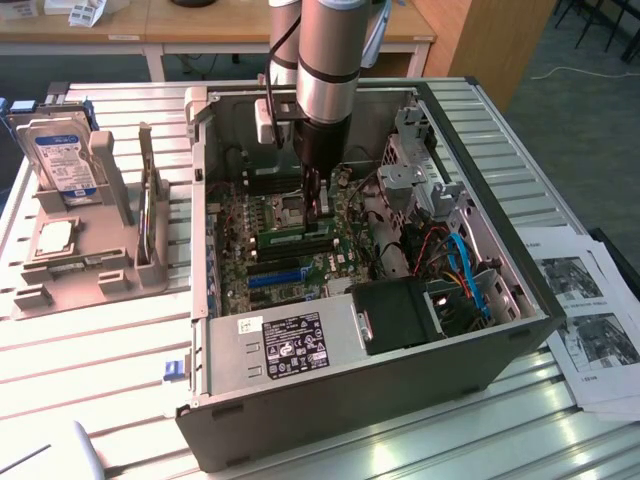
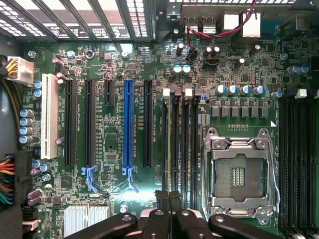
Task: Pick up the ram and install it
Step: 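Insert the ram into the slot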
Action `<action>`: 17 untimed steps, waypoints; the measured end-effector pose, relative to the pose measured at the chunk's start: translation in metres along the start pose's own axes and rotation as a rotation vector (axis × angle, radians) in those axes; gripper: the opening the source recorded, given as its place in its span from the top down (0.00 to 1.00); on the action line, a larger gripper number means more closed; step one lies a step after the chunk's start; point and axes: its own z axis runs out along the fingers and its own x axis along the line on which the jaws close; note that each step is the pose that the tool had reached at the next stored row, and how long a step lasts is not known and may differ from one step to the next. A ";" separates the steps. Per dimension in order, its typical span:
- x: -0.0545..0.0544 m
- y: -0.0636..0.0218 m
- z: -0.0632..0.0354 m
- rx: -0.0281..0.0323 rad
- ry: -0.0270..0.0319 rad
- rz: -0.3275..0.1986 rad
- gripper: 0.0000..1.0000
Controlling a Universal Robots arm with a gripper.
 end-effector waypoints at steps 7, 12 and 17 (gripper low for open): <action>0.000 0.0012 0.0023 0.0033 0.0002 0.001 0.89; 0.000 0.0014 0.0037 0.0039 -0.0006 0.001 0.89; 0.000 0.0015 0.0055 0.0039 0.0000 0.002 0.89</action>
